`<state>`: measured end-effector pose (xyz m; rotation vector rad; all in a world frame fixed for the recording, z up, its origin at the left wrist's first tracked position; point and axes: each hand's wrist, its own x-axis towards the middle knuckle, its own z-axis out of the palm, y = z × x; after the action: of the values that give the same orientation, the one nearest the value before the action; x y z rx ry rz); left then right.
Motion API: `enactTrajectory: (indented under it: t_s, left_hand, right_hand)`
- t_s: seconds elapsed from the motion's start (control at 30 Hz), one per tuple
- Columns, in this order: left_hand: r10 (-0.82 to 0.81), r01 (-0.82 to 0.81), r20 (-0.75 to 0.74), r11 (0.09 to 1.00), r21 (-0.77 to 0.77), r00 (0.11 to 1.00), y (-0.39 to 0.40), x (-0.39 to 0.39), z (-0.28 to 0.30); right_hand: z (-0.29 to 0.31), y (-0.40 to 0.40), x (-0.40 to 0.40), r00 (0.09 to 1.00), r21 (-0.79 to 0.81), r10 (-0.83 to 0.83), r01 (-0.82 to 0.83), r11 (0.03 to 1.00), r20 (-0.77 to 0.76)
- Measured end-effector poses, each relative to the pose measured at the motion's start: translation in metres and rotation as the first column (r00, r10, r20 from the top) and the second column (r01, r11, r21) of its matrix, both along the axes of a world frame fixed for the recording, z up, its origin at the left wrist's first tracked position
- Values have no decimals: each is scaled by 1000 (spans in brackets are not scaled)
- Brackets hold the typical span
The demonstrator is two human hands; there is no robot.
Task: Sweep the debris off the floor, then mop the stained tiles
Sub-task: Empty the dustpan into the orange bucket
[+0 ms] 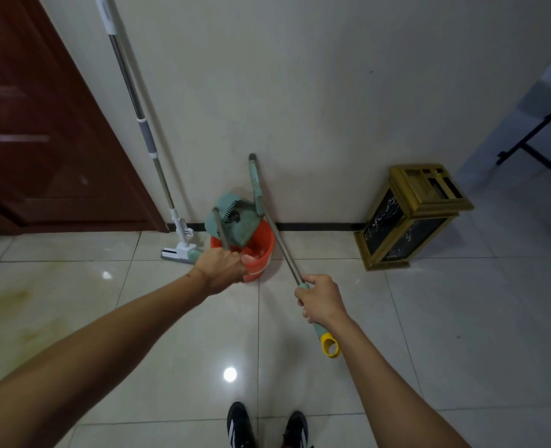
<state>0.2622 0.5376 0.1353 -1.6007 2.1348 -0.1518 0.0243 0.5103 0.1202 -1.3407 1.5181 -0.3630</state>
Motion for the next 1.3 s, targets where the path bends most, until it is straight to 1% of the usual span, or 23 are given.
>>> enactTrajectory:
  t_s: [0.1,0.13,0.23,0.33,0.43,0.6,0.7,0.77,0.87,1.0,1.03,1.13,1.23,1.3]
  left_hand:
    - [-77,66,76,988,137,994,21,-4,-19]
    - [-65,55,67,988,147,996,26,-2,-20]
    - [45,-41,-48,996,77,998,32,6,-10]
    - [127,-126,-99,992,22,987,38,11,0]
    - [224,-233,-182,972,-27,957,48,13,4]
    - [362,-417,-341,903,-101,867,64,21,9]
    - [433,-549,-444,818,-171,784,78,24,12]
    - [446,-620,-525,754,-216,725,89,20,13]
    - [464,-693,-609,691,-206,643,102,2,13]
    - [471,-775,-706,606,-177,529,113,-43,13]
    - [469,-781,-717,602,-168,516,113,-56,13]
    - [451,-772,-726,611,-173,519,108,-93,12]
    - [433,-774,-751,611,-163,499,96,-130,10]
    - [418,-759,-755,632,-158,505,87,-150,6]
  right_hand:
    - [-1,3,-2,1000,9,-10,10,1000,7]
    - [-1,4,-2,1000,9,-13,13,1000,4]
    - [-2,6,-2,1000,3,-25,25,1000,-14]
    - [-2,8,0,999,2,-36,36,999,-24]
    - [-4,10,3,998,2,-48,48,999,-42]
    - [-7,16,5,997,-2,-77,77,997,-24]
    - [-6,23,-3,996,-9,-91,91,996,-16]
    - [-4,27,-12,995,-7,-98,98,995,-13]
    - [-1,32,-34,994,-21,-113,113,993,2]
    - [3,38,-76,994,-12,-107,107,994,26]
    - [4,39,-89,994,-1,-105,105,994,33]
    - [2,41,-128,995,9,-92,92,996,30]
    - [0,38,-163,995,13,-98,98,995,11]
    - [-2,35,-182,994,22,-109,109,994,5]
